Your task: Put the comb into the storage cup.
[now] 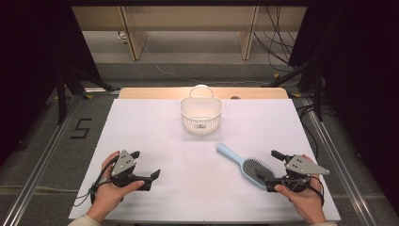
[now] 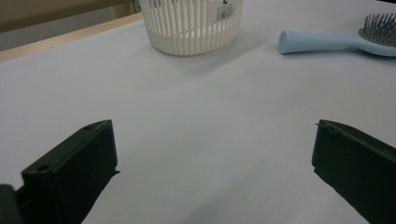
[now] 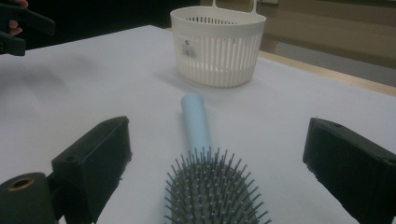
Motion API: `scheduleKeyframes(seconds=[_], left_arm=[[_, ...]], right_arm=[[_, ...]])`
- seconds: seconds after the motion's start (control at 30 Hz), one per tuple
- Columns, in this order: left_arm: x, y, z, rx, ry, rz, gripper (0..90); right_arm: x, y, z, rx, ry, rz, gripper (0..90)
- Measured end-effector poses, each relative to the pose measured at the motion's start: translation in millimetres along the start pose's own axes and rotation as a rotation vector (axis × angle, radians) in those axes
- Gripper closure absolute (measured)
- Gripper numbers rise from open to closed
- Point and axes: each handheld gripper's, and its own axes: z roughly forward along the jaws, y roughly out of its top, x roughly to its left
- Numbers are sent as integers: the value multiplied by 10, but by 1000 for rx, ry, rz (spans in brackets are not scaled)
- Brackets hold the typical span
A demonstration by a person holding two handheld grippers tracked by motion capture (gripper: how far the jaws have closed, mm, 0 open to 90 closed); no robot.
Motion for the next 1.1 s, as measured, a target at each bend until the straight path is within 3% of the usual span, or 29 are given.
scheduleKeyframes(seconds=[0.5, 0.7, 0.73, 0.77, 0.8, 0.87, 0.9, 0.93, 0.97, 1.0, 1.07, 1.1], left_arm=[[3, 0, -7, -4, 1, 3, 0], [1, 1, -4, -4, 0, 6, 0], [1, 1, -4, -3, 0, 6, 0], [1, 0, -3, -3, 0, 6, 0], [0, -2, -1, -2, 0, 5, 0], [-1, -2, 1, -1, -1, 6, 0], [-2, -2, 3, -1, -2, 6, 0], [-4, -2, 6, 0, -2, 8, 0], [-4, -2, 6, 0, -2, 8, 0], [-7, -2, 9, 0, -2, 6, 0], [-6, -2, 10, 0, -2, 7, 0], [-7, -1, 11, 1, -2, 7, 0]], right_arm=[[22, 13, 6, -6, 0, 4, 52], [38, 28, 14, -20, -14, 7, 107], [45, 30, 16, -8, -45, 7, 196], [45, 30, 16, -8, -45, 7, 196], [49, 39, 26, 21, -80, 0, 319], [51, 46, 29, 27, -85, -3, 368], [53, 63, 35, 35, -80, -3, 435], [62, 118, 57, 63, -105, 4, 580], [62, 118, 57, 63, -105, 4, 580], [48, 163, 100, 96, -63, 41, 753], [46, 194, 151, 133, -56, 73, 843], [46, 194, 151, 133, -56, 73, 843]])
